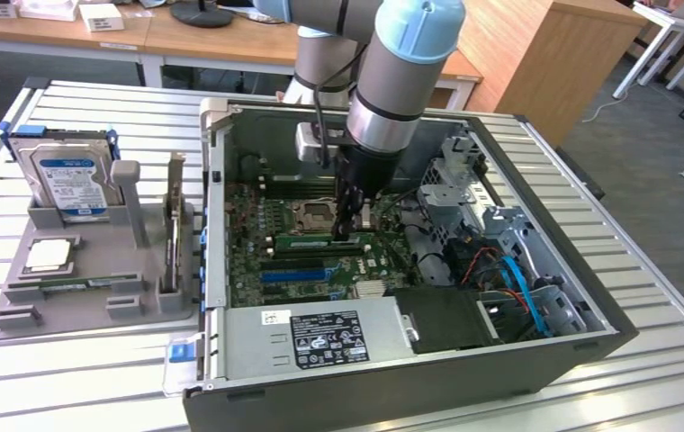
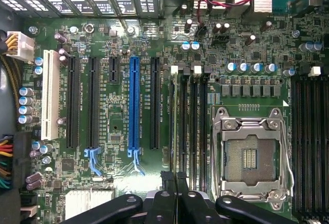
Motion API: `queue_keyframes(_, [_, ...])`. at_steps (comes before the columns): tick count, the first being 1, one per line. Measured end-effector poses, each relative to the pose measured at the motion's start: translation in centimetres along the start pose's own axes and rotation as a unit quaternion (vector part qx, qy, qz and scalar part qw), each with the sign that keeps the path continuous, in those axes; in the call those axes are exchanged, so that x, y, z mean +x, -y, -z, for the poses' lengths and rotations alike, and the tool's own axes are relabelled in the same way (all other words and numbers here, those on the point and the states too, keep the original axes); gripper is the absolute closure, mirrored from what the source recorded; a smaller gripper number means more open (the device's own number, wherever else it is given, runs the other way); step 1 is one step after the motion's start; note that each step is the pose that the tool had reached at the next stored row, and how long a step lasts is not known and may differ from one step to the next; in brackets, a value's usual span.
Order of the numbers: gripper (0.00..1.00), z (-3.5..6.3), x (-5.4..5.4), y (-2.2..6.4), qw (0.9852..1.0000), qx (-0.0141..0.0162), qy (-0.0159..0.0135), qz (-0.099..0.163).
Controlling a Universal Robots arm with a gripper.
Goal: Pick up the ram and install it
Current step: 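Insert the ram into the slot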
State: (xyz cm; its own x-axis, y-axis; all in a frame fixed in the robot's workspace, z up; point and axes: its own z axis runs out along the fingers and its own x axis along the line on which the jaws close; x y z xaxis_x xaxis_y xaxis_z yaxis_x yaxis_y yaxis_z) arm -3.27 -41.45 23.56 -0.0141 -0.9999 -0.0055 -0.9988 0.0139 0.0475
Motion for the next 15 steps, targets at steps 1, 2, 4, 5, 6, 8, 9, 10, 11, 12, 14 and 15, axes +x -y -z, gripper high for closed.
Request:
queue_keyframes(1, [0.88, 0.00, 0.00, 0.00, 1.0000, 0.0000, 0.0000, 0.000])
queue_keyframes(2, [0.88, -0.04, 0.00, 0.00, 1.0000, 0.0001, 0.0002, 0.000])
queue_keyframes(4, [0.88, -0.10, 0.00, 0.01, 1.0000, 0.0001, 0.0002, 0.000])
queue_keyframes(5, [0.88, -0.10, 0.00, 0.01, 1.0000, 0.0001, 0.0001, 0.000])
queue_keyframes(6, [0.88, -0.10, 0.00, 0.01, 1.0000, 0.0001, 0.0001, 0.000])
queue_keyframes(8, [0.88, -0.11, 0.00, 0.01, 1.0000, 0.0000, 0.0000, 0.000])
queue_keyframes(9, [0.88, -0.14, 0.00, 0.01, 1.0000, 0.0001, 0.0001, 0.000])
queue_keyframes(10, [0.88, -0.14, 0.00, 0.01, 1.0000, 0.0000, 0.0000, 0.000])
queue_keyframes(11, [0.88, -0.14, 0.00, 0.01, 1.0000, 0.0000, 0.0001, 0.000])
queue_keyframes(12, [0.88, -0.14, 0.00, -0.01, 1.0000, 0.0001, 0.0001, 0.000])
queue_keyframes(14, [0.88, -0.14, 0.00, -0.02, 1.0000, 0.0001, 0.0001, 0.000])
queue_keyframes(15, [0.88, -0.15, 0.00, -0.02, 1.0000, 0.0001, 0.0001, 0.000])
